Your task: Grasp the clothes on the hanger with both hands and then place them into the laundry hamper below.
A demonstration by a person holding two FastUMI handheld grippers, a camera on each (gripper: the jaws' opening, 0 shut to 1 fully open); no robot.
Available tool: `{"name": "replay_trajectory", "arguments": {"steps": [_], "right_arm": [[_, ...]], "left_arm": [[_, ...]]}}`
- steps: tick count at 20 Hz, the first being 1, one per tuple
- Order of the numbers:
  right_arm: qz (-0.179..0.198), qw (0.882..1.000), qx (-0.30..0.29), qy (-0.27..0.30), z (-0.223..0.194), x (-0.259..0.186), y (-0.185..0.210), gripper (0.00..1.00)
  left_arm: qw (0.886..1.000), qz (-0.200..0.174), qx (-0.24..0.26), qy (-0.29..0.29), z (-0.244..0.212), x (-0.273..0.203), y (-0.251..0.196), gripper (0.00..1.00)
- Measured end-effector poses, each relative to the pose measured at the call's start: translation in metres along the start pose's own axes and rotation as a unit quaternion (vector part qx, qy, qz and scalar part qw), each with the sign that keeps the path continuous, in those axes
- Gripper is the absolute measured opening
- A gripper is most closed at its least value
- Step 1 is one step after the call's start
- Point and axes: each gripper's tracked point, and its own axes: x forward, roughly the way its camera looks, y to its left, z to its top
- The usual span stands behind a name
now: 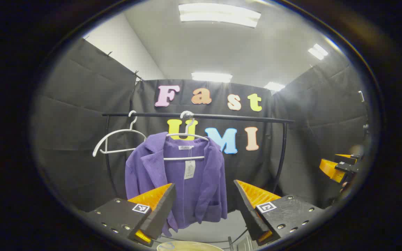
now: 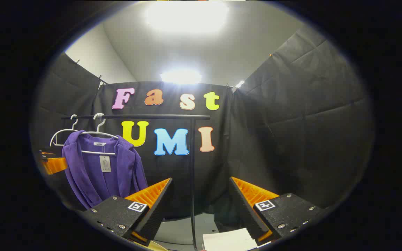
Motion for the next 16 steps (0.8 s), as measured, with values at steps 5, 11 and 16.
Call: {"name": "replay_trajectory", "arguments": {"steps": [5, 11, 16], "right_arm": [[0.004, 1.0, -0.001, 0.0, 0.0, -0.002, 0.006, 0.96], [0.007, 1.0, 0.005, 0.002, -0.002, -0.004, 0.013, 0.96], [0.012, 1.0, 0.001, 0.003, -0.004, -0.006, 0.019, 0.96]], "left_arm": [[1.0, 0.0, -0.003, 0.011, -0.008, -0.006, 0.001, 0.99], [1.0, -0.001, 0.003, 0.008, -0.007, -0.011, 0.003, 0.99], [1.0, 0.008, 0.01, 0.003, -0.005, -0.012, 0.009, 0.99]]}}
